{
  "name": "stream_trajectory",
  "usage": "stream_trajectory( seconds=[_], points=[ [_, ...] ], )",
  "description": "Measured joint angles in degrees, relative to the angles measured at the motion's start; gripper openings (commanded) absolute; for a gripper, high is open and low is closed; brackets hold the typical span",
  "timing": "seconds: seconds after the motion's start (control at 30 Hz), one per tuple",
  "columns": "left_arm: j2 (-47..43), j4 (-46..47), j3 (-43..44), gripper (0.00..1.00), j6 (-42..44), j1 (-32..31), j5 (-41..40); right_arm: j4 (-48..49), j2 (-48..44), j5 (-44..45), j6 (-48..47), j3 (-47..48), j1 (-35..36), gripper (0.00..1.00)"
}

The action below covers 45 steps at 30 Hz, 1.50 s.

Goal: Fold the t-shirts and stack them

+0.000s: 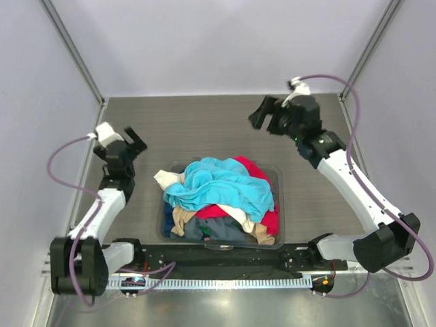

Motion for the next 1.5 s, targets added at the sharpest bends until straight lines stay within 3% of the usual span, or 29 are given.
stream_trajectory(
  seconds=[0.13, 0.27, 0.43, 0.63, 0.83, 0.87, 0.9, 1.0, 1.1, 1.23, 1.33, 1.5],
  points=[
    [-6.01, -14.67, 11.93, 1.0, -12.55, 2.6, -1.88, -9.49, -0.9, -4.68, -0.15, -1.64, 6.21, 0.81],
    [-9.55, -25.2, 12.41, 1.0, -17.33, 3.5, -0.24, -14.56, -5.29, -7.15, 0.0, -5.6, 7.52, 0.68],
    [-14.64, -35.67, 11.93, 1.0, -18.8, 3.45, 1.79, -17.66, -9.29, -9.11, 0.15, -10.32, 11.5, 0.65],
    [-17.11, -41.4, 11.58, 1.0, -18.93, 3.32, 4.11, -20.06, -13.49, -10.91, 1.27, -16.17, 17.42, 0.65],
    [-18.18, -43.56, 9.6, 1.0, -19.23, 1.99, 4.68, -21.35, -14.19, -10.58, 1.31, -18.21, 19.93, 0.24],
    [-18.18, -44.0, 9.55, 1.0, -19.26, 1.44, 4.72, -21.35, -14.03, -10.54, 1.22, -18.21, 20.11, 0.05],
    [-18.18, -44.22, 9.55, 1.0, -19.23, 0.79, 4.68, -21.33, -13.97, -10.45, 0.87, -18.21, 20.2, 0.01],
    [-18.18, -45.11, 9.62, 1.0, -19.15, -0.9, 4.52, -22.45, -13.81, -9.68, 1.01, -17.33, 20.35, 0.01],
    [-18.16, -46.62, 10.38, 0.95, -18.78, -2.89, 4.09, -28.33, -11.93, -5.31, -0.61, -9.51, 20.48, 0.01],
    [-18.01, -48.24, 12.94, 0.95, -18.32, -7.65, 2.58, -33.18, -7.28, 8.5, -4.31, 14.99, 20.65, 0.01],
    [-17.44, -48.54, 14.32, 0.93, -17.33, -12.37, 0.96, -31.63, -7.5, 19.85, -7.19, 30.51, 20.72, 0.01],
    [-13.22, -48.37, 14.12, 0.84, -16.41, -16.52, 1.68, -28.06, -15.41, 37.2, -10.69, 36.83, 20.68, 0.01]
  ],
)
